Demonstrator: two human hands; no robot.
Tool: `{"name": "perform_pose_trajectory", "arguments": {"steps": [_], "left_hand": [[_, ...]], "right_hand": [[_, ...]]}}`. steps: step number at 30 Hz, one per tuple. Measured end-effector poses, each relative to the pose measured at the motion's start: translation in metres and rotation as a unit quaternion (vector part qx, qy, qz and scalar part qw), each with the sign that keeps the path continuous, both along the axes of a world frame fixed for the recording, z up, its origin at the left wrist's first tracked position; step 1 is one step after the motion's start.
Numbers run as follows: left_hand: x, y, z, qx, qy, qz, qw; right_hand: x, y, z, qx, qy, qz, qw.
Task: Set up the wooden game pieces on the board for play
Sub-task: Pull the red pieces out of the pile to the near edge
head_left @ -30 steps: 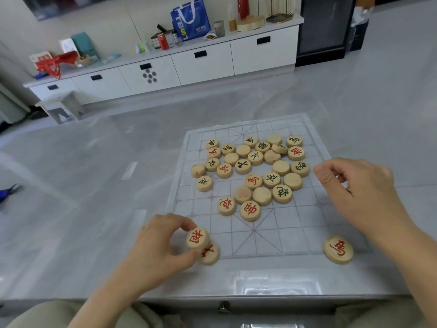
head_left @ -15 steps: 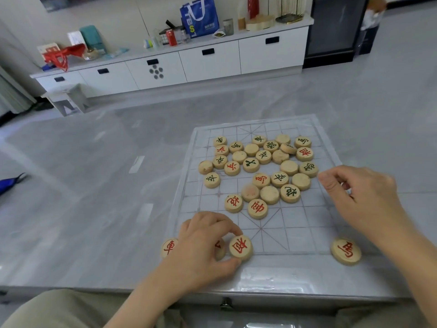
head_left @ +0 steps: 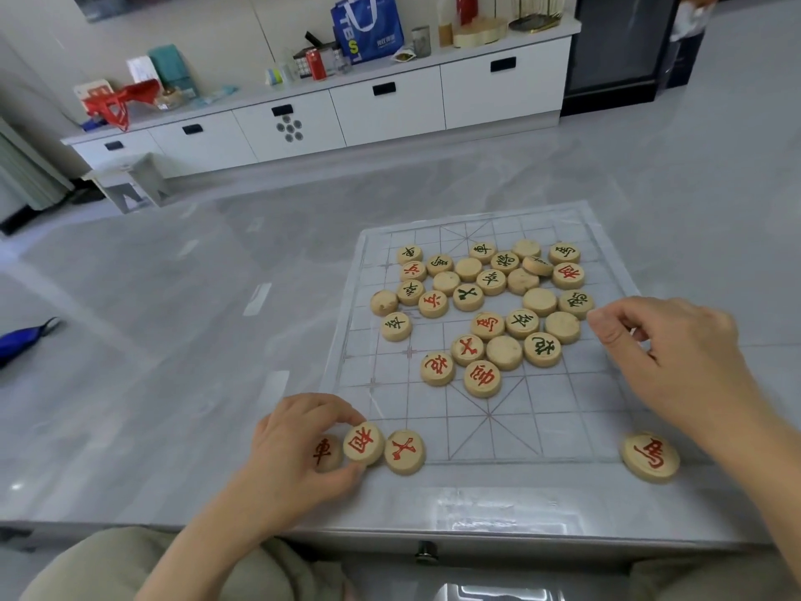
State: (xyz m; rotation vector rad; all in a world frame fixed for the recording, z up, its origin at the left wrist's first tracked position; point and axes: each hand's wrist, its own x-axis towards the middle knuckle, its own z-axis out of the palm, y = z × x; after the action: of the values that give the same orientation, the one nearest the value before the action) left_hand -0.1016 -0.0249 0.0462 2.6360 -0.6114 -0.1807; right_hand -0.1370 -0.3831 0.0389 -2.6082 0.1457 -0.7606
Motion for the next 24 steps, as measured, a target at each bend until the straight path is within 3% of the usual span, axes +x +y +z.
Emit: {"name": "perform_pose_trajectory", "arguments": {"steps": [6,24], "left_hand": [[-0.001,0.001,-0.001,0.028,0.024,-0.01,0.999],[-0.005,-0.034,0.005,-0.018,0.015,-0.069,0.997]], "right_hand": [[0.001,-0.001,-0.004,-0.015,0.017,-0.009,1.0],[-0.001,0.0,-0.003,-0.022,0.028,-0.006,0.999]]}}
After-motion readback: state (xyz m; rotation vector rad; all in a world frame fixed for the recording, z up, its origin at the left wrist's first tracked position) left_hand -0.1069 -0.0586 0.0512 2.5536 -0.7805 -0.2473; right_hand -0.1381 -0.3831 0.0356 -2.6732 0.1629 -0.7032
